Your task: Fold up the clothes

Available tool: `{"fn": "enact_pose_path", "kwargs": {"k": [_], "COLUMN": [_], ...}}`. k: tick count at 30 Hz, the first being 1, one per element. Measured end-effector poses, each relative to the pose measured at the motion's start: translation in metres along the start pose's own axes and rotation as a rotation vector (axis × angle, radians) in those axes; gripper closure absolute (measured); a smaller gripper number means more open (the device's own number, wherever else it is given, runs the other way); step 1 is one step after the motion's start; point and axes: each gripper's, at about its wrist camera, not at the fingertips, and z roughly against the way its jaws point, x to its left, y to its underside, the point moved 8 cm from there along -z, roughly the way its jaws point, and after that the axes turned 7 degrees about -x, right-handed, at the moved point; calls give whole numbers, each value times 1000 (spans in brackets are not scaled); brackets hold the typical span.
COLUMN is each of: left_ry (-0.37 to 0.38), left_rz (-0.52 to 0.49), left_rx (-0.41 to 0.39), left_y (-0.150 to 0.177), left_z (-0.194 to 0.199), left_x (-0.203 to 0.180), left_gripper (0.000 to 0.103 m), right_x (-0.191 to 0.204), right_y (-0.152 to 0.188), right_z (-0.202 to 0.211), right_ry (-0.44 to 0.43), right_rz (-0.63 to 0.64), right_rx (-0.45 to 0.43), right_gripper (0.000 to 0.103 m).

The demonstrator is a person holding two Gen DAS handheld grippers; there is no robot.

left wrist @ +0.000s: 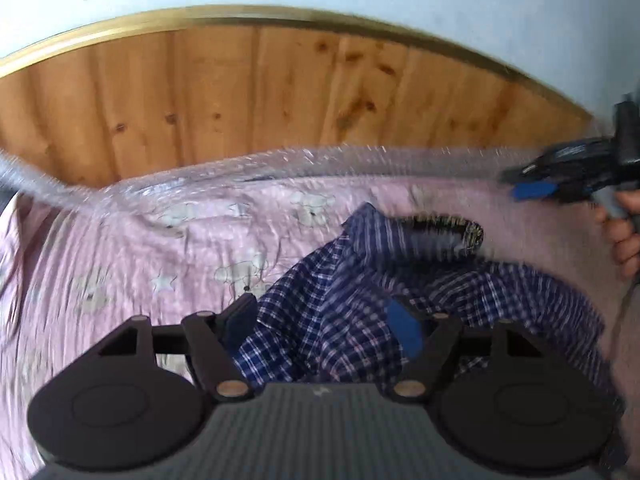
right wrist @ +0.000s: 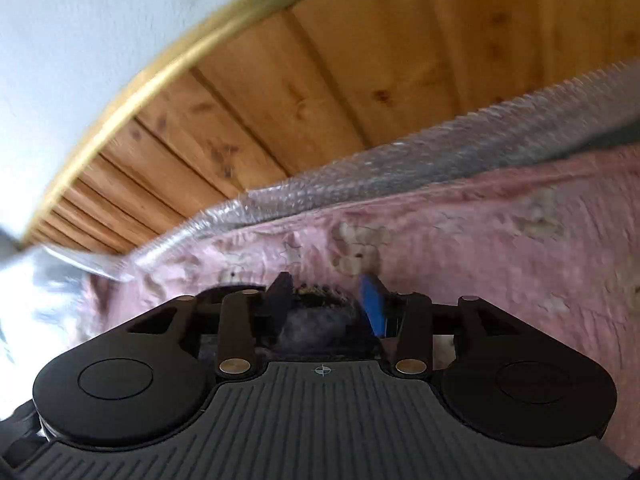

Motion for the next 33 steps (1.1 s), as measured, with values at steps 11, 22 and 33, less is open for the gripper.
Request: {"fn": "enact_pose_path", "kwargs": {"k": [11, 22, 33], "left_ry": [206, 66, 17], "left_rz": [-206, 207, 118], "left_rx": [70, -38, 46], "left_y": [-19, -82, 15], "left_z": [-82, -116, -10], "left_x": [-91, -12, 29], "left_gripper": [30, 92, 24], "right_x": [-19, -78, -102], "right_y": [122, 35, 58], "right_z": [46, 41, 76], "right_ry": [-2, 26, 213], "right_rz": [599, 309, 254], "right_rx": [183, 74, -15], "right_gripper": [36, 103, 41]}}
